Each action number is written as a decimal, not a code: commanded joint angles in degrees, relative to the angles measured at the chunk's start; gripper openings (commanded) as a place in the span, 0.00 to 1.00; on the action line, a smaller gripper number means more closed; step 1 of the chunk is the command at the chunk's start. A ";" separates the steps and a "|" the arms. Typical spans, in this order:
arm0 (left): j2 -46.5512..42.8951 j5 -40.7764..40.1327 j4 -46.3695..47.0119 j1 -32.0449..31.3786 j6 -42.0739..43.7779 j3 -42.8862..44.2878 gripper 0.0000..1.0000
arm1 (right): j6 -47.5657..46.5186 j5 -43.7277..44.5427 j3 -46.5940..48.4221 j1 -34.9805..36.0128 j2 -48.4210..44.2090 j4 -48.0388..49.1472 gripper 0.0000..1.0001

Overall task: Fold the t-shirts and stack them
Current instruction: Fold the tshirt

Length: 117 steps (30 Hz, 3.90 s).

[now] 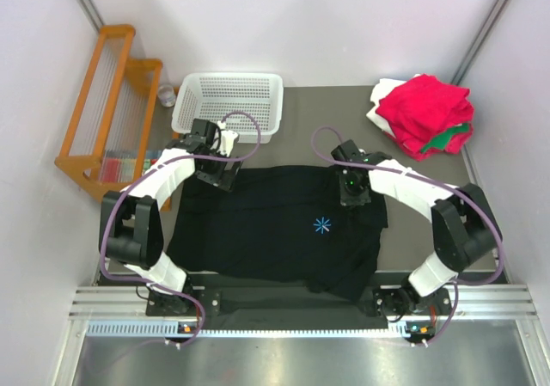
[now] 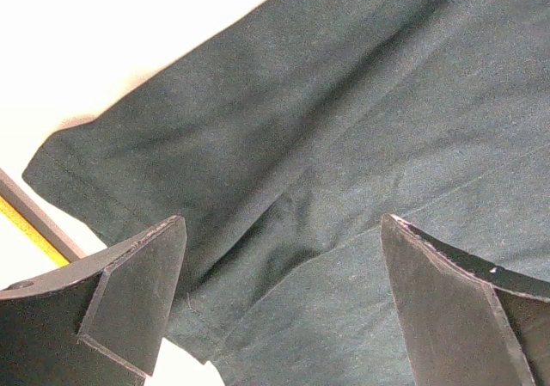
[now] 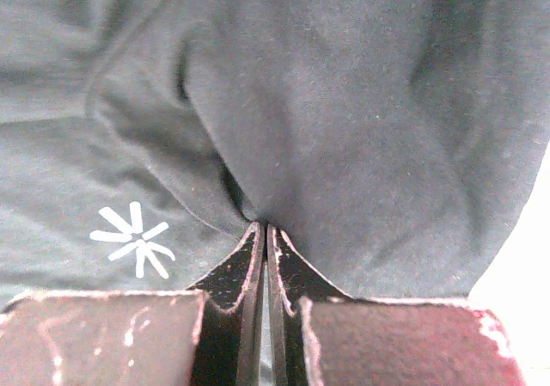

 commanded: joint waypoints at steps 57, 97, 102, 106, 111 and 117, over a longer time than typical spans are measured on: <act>-2.67 0.12 -0.10 -0.03 0.39 0.96 0.99 | -0.70 -1.29 2.24 1.95 4.76 2.64 0.30; -3.11 0.57 -0.28 -0.03 0.21 0.87 0.99 | 0.18 2.85 -1.98 3.10 -7.10 -2.10 0.34; -2.67 0.74 -0.10 -0.03 0.04 0.87 0.99 | 0.97 1.89 -4.70 3.10 -7.81 -1.84 0.32; -2.49 0.65 -0.19 -0.03 0.04 1.04 0.99 | 0.97 2.59 -6.37 3.10 -7.28 -1.23 0.32; -2.67 0.57 -0.37 -0.03 0.04 1.31 0.99 | -0.26 3.73 -7.60 0.91 -3.07 0.97 0.32; -2.84 0.04 -0.19 -0.03 0.30 0.78 0.99 | -1.14 3.20 -6.99 -2.26 -0.43 3.69 0.32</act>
